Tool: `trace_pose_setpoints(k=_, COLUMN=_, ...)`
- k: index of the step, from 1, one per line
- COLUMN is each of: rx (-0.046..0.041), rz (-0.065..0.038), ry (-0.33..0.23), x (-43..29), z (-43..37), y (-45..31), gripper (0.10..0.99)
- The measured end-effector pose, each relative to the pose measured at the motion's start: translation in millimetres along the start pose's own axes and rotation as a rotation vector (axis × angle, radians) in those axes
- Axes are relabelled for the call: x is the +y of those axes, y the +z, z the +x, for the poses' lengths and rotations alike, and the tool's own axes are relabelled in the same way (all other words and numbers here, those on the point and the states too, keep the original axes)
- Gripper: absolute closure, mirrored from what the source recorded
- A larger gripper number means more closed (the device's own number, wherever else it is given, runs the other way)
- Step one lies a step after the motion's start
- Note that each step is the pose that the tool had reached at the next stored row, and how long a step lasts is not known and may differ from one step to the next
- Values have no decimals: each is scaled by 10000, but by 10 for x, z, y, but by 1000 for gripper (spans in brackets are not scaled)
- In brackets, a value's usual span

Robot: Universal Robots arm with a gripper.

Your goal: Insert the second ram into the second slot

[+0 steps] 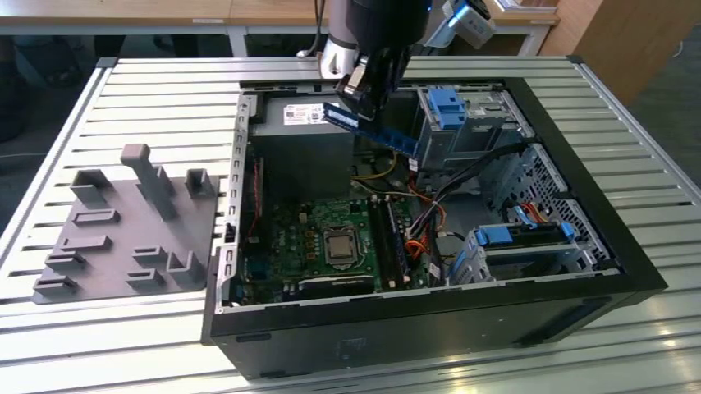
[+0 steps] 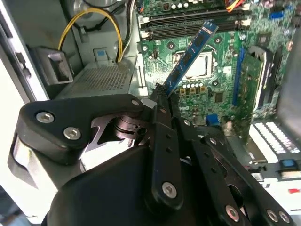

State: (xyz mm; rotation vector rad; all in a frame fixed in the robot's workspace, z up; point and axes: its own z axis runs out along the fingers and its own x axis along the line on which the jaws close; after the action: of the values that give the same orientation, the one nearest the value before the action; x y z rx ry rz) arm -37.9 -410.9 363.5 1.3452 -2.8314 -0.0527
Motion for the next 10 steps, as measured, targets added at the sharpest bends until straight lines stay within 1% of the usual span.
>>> trace_pose_setpoints(k=10, rx=-51, rz=22, ry=1820, x=-1, z=0, y=43, gripper=949)
